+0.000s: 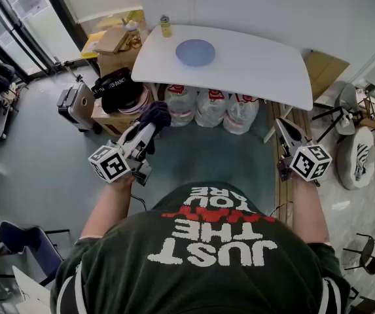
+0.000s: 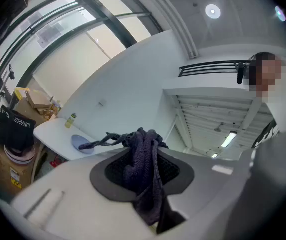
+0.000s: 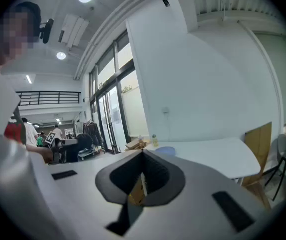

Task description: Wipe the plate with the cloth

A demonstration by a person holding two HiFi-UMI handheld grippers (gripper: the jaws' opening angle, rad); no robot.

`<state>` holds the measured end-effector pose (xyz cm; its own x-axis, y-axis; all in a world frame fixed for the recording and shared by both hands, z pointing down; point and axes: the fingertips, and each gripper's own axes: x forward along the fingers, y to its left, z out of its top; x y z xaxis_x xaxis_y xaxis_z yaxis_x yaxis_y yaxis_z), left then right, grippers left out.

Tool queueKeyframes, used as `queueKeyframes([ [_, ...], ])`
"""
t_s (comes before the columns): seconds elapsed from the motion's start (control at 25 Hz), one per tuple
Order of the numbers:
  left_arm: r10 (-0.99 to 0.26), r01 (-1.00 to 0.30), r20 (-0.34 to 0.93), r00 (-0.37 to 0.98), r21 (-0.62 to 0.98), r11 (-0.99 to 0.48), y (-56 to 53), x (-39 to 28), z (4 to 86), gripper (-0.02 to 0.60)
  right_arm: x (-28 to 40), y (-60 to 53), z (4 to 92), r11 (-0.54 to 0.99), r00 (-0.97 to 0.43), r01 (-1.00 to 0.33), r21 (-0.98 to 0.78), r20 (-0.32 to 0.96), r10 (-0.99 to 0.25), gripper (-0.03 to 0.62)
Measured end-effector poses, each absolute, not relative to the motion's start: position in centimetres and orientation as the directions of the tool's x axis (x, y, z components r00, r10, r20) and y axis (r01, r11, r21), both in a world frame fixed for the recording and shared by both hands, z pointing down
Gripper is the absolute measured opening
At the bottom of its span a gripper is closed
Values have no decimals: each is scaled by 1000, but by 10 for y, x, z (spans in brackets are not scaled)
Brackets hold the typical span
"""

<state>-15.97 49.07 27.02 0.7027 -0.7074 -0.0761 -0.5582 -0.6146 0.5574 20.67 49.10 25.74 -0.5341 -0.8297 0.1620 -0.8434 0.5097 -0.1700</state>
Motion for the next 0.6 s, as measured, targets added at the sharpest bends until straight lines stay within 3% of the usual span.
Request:
queueKeyframes([
  [0.6,-702,-549,-88,707,558,-623,487,-166,270,95,201,487,259,511,-539,-839,-188,160,-827,2],
])
